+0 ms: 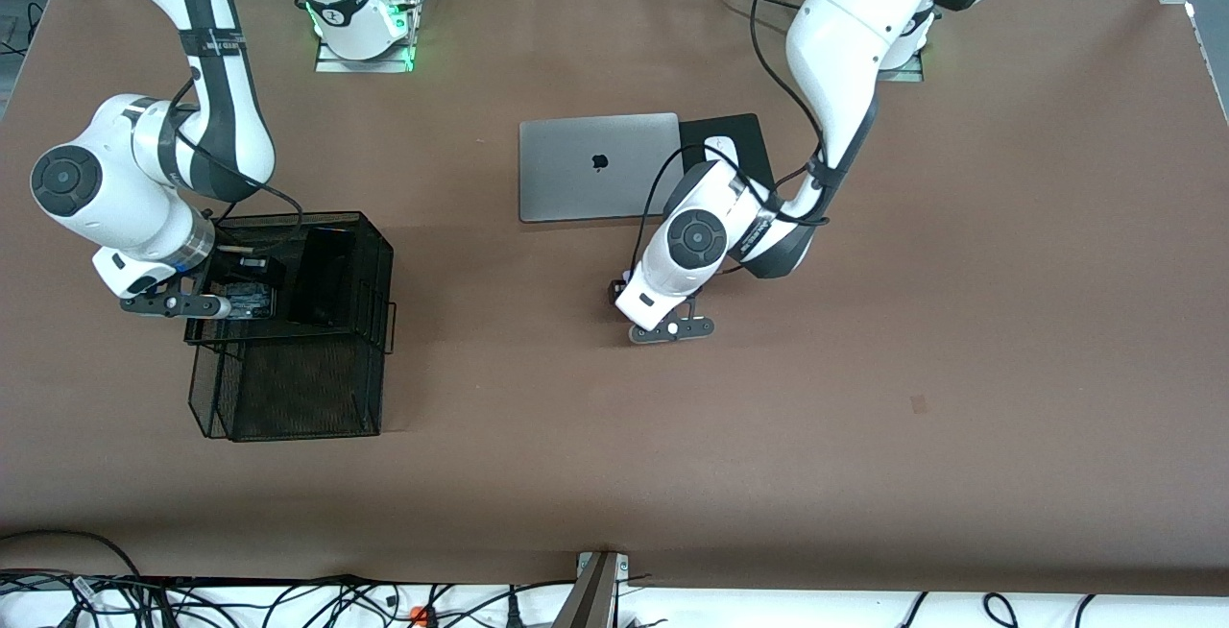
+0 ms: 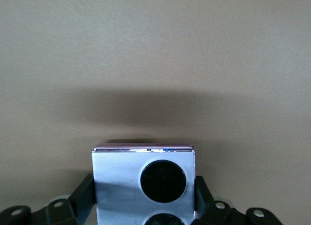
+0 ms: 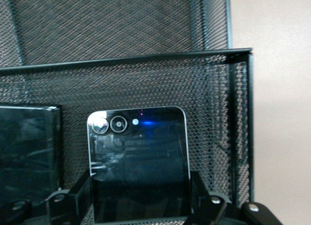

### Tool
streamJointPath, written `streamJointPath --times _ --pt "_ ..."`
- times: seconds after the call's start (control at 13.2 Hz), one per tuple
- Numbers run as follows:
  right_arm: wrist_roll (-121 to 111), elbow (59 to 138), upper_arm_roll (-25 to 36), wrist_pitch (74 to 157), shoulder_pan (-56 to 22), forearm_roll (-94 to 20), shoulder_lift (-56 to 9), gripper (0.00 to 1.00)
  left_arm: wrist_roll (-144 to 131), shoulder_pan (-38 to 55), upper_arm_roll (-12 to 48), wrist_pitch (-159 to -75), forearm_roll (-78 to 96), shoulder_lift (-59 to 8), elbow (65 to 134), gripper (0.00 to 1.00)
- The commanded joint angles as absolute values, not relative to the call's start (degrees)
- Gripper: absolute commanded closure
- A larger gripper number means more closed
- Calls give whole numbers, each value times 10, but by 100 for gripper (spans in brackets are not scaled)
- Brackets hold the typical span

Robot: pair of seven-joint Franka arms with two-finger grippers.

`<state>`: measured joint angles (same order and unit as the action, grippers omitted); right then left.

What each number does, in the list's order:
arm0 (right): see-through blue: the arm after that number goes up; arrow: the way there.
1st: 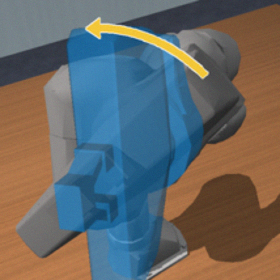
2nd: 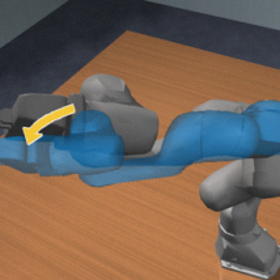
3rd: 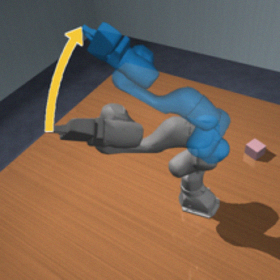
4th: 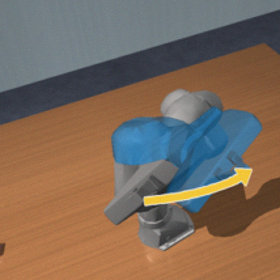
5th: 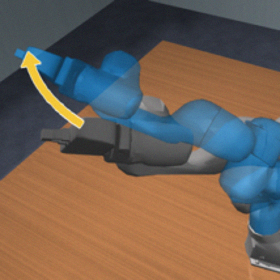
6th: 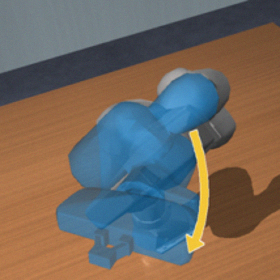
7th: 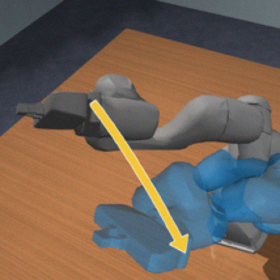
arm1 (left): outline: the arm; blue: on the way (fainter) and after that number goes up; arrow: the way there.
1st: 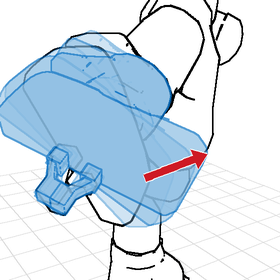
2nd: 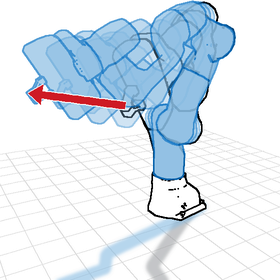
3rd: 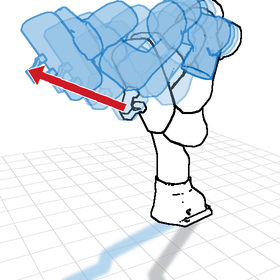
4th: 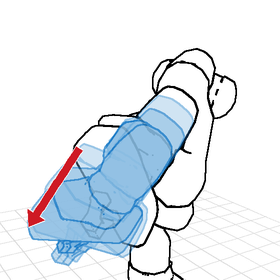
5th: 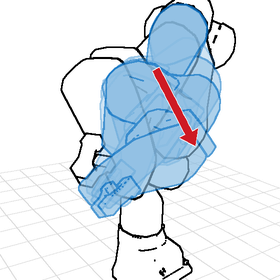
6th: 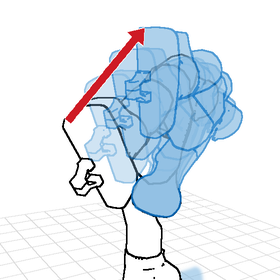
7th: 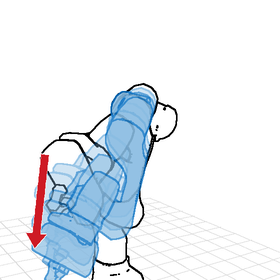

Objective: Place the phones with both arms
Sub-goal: 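Release the flip phone while the left gripper sets the white phone down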

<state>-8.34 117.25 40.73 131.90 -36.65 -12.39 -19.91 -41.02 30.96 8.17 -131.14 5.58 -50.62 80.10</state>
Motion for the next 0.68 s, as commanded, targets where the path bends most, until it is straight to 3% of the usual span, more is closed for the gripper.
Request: streamJointPath --times 0.0,0.15,0.3,0.6 --pt "-100 1141 413 1311 -359 -138 -209 1 -414 327 70 -1327 64 -515 797 0" --pt "-102 1117 416 1294 -359 -137 -204 1 -414 325 69 -1320 62 -509 799 0" --pt "-91 1056 417 1206 -360 -137 -204 0 -422 321 69 -1286 62 -488 798 0" --pt "-5 951 411 1070 -380 -127 -207 0 -414 273 62 -1113 55 -384 791 0"
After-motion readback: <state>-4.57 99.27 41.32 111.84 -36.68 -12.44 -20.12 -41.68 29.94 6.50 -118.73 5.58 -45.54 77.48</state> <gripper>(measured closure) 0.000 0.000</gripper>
